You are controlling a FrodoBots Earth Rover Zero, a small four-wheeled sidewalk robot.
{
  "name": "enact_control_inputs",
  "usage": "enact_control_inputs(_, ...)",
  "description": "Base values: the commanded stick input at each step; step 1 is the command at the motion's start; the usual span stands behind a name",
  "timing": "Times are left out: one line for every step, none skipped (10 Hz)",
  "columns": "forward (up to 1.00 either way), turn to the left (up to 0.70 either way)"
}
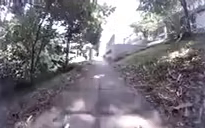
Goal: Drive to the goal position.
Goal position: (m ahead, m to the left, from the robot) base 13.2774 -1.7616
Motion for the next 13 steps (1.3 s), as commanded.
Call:
enact_control_inputs(0.70,0.00)
enact_control_inputs(0.70,0.00)
enact_control_inputs(0.70,0.00)
enact_control_inputs(0.70,0.00)
enact_control_inputs(0.70,0.00)
enact_control_inputs(0.70,0.00)
enact_control_inputs(0.70,0.00)
enact_control_inputs(0.70,0.00)
enact_control_inputs(0.70,0.00)
enact_control_inputs(0.70,0.00)
enact_control_inputs(0.70,0.00)
enact_control_inputs(0.70,0.00)
enact_control_inputs(0.70,0.00)
